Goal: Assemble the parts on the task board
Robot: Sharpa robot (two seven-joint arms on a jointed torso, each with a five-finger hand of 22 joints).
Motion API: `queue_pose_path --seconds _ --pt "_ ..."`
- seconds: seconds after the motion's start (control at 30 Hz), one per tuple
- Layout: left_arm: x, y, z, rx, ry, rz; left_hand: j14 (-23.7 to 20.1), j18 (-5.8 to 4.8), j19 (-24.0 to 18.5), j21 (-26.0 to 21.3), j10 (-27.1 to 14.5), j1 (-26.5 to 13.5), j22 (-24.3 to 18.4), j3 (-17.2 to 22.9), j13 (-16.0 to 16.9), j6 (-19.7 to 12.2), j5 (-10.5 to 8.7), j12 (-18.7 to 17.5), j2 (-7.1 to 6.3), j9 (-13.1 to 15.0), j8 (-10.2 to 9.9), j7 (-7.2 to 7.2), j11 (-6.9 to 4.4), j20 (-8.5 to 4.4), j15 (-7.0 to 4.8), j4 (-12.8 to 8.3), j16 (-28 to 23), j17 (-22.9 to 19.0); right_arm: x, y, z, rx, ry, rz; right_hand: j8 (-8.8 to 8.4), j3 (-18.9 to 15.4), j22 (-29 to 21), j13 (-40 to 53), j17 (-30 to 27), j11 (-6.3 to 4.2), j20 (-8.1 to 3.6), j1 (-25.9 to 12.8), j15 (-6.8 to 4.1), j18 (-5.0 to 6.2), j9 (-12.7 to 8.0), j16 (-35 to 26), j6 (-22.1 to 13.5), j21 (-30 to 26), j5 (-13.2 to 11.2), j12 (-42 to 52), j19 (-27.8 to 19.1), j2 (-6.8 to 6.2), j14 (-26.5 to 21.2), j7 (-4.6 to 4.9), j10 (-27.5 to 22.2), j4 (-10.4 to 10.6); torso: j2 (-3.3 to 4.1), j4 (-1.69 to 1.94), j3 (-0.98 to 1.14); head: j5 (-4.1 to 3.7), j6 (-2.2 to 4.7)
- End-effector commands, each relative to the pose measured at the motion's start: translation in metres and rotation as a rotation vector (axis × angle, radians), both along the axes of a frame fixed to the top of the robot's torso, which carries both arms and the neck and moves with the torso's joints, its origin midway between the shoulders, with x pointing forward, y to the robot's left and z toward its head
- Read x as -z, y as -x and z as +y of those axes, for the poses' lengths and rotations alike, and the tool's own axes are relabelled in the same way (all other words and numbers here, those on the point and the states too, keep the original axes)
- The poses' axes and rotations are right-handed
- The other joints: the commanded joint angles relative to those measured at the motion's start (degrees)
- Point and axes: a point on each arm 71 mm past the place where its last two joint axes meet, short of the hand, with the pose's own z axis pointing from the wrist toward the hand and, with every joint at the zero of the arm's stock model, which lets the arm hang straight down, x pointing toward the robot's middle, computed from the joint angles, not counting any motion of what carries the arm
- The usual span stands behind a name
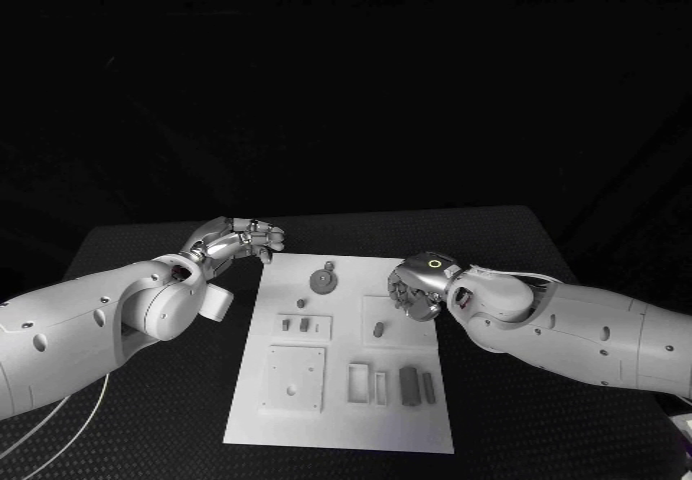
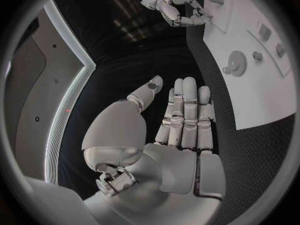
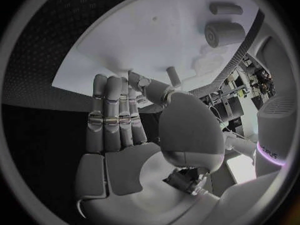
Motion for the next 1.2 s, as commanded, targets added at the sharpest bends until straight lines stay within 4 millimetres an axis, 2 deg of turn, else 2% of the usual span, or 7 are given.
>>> queue_pose_path --seconds 0.03,0.27,0.43,0.63,0.9,1.07,1.2 --pt "-0.001 0.0 -0.002 0.011 0.012 0.001 0.14 0.08 0.39 -0.27 -0.27 -0.3 0.04 -0.4 -0.06 -0.56 0.03 0.12 0.03 0.1 -0.36 -0.01 -0.04 -1.74 0.22 0.06 -0.4 0.08 0.002 0.0 -0.002 0.001 0.006 0.033 0.11 0.33 0.1 0.1 0.09 0.31 -0.03 -0.75 -0.06 0.26 0.01 0.38 0.43 0.19 0.31 -0.35 0.43 0.01 -0.3 0.0 0.09 0.06 0.0 -0.01 -0.01 0.03 -0.03" --pt "-0.001 0.0 -0.001 0.008 0.01 0.002 0.14 0.08 0.39 -0.29 -0.3 -0.32 0.05 -0.44 -0.06 -0.57 0.02 0.13 -0.01 0.11 -0.37 0.0 -0.03 -1.74 0.22 0.06 -0.42 0.1 -0.005 0.001 0.0 -0.001 -0.015 0.033 0.1 0.29 0.19 0.3 0.11 0.3 -0.04 -0.91 -0.06 0.26 0.07 0.49 0.45 0.21 0.74 -0.45 0.41 0.04 -0.36 0.0 0.11 0.03 0.02 0.06 0.03 0.15 -0.12" --pt "0.0 -0.001 -0.001 0.006 0.009 0.001 0.14 0.09 0.4 -0.31 -0.32 -0.33 0.05 -0.46 -0.06 -0.58 0.02 0.14 -0.03 0.12 -0.38 0.0 -0.03 -1.73 0.23 0.06 -0.43 0.11 -0.026 -0.002 0.005 -0.002 -0.059 0.008 0.09 0.26 0.22 0.37 0.11 0.3 -0.05 -0.97 -0.06 0.26 0.09 0.52 0.44 0.22 0.85 -0.49 0.41 0.07 -0.38 0.0 0.11 0.0 -0.03 -0.01 -0.05 0.21 -0.03" --pt "0.0 -0.002 0.0 0.0 0.008 0.001 0.14 0.09 0.4 -0.33 -0.35 -0.33 0.06 -0.48 -0.06 -0.59 0.03 0.15 -0.04 0.13 -0.39 0.01 -0.02 -1.73 0.23 0.06 -0.45 0.12 -0.046 -0.006 0.017 -0.02 -0.092 -0.005 0.08 0.14 0.28 0.51 0.12 0.3 -0.07 -1.09 -0.07 0.26 0.12 0.58 0.43 0.24 1.1 -0.56 0.41 0.18 -0.41 0.0 0.11 -0.08 -0.03 -0.01 -0.06 0.8 0.18" --pt "0.001 -0.007 0.003 -0.02 0.004 0.001 0.14 0.1 0.38 -0.37 -0.35 -0.29 0.07 -0.5 -0.05 -0.57 0.03 0.19 -0.13 0.16 -0.38 0.0 -0.03 -1.72 0.24 0.03 -0.48 0.14 -0.05 -0.003 0.055 -0.087 -0.134 0.02 0.0 -0.51 0.46 1.0 0.09 0.32 -0.07 -1.49 -0.05 0.26 0.26 0.74 0.32 0.22 2.21 -0.87 0.33 0.69 -0.57 0.04 0.06 -0.6 -0.07 0.16 -0.11 2.5 0.58" --pt "0.001 -0.012 0.005 -0.04 0.0 -0.004 0.13 0.1 0.36 -0.41 -0.35 -0.24 0.08 -0.51 -0.04 -0.53 0.03 0.23 -0.24 0.19 -0.36 -0.03 -0.04 -1.71 0.24 0.01 -0.51 0.15 -0.051 0.001 0.091 -0.157 -0.152 0.021 -0.04 -0.77 0.52 1.23 0.06 0.34 -0.06 -1.64 -0.04 0.26 0.33 0.81 0.26 0.2 2.76 -1.02 0.3 0.93 -0.62 0.06 0.03 -0.81 -0.17 0.05 -0.2 4.59 0.67" --pt "0.002 -0.015 0.003 -0.046 -0.001 -0.007 0.13 0.1 0.35 -0.43 -0.34 -0.22 0.09 -0.5 -0.04 -0.51 0.03 0.25 -0.26 0.2 -0.35 -0.03 -0.04 -1.71 0.24 0.01 -0.53 0.16 -0.047 0.006 0.108 -0.197 -0.146 0.024 -0.08 -0.98 0.57 1.4 0.02 0.35 -0.07 -1.76 -0.04 0.26 0.38 0.86 0.21 0.18 3.21 -1.13 0.3 1.12 -0.64 0.08 0.02 -0.98 -0.22 0.16 -0.24 5.81 0.65"
